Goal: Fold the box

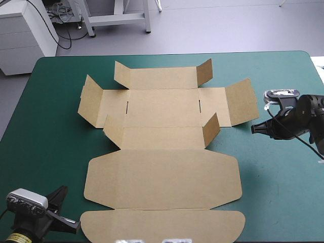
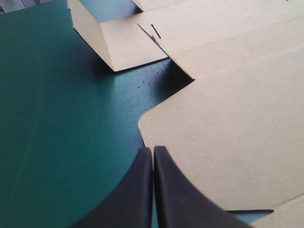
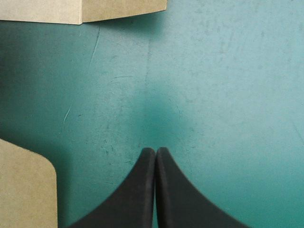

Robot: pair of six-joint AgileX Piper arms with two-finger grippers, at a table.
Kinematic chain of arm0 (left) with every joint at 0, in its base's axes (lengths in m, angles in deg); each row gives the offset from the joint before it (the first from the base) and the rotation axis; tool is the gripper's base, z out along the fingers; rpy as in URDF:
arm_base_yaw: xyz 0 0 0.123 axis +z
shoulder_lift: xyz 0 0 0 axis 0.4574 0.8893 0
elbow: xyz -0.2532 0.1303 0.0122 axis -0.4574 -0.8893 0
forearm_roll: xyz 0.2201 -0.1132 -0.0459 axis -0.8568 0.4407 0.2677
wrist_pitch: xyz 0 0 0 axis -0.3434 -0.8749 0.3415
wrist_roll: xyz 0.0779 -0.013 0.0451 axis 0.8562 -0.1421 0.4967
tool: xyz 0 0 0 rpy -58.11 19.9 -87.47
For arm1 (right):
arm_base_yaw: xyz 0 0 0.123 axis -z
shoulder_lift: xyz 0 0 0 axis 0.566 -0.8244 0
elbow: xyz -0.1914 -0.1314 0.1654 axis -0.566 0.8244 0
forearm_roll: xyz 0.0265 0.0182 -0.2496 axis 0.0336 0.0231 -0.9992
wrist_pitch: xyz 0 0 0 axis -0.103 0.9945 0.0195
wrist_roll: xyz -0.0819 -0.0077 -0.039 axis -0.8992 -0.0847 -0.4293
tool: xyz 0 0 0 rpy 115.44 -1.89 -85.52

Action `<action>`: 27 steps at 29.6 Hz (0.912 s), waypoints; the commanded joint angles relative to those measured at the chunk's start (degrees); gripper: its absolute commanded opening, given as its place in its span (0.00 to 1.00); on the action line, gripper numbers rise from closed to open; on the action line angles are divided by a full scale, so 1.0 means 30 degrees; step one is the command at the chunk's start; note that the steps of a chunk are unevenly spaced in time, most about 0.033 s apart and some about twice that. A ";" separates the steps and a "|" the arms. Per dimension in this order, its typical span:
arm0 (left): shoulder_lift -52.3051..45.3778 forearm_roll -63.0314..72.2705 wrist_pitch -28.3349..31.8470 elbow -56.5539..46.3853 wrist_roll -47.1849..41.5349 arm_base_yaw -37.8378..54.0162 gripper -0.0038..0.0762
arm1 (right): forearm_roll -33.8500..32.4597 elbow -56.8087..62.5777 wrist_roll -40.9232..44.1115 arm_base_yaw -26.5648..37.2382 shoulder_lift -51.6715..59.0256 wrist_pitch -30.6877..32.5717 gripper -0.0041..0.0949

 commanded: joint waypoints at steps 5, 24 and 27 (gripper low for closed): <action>0.0227 0.0350 0.1309 0.0631 -0.0149 0.0059 0.04 | -0.0121 -0.0602 -0.0123 0.0021 0.0509 -0.0119 0.03; 0.0227 0.0350 0.1336 0.0631 -0.0149 0.0059 0.04 | 0.0587 -0.2279 -0.0123 0.0021 0.0509 0.1743 0.03; 0.0227 0.0403 0.1336 0.0631 -0.0149 0.0059 0.04 | 0.0896 -0.3911 -0.0123 0.0021 0.0509 0.2718 0.03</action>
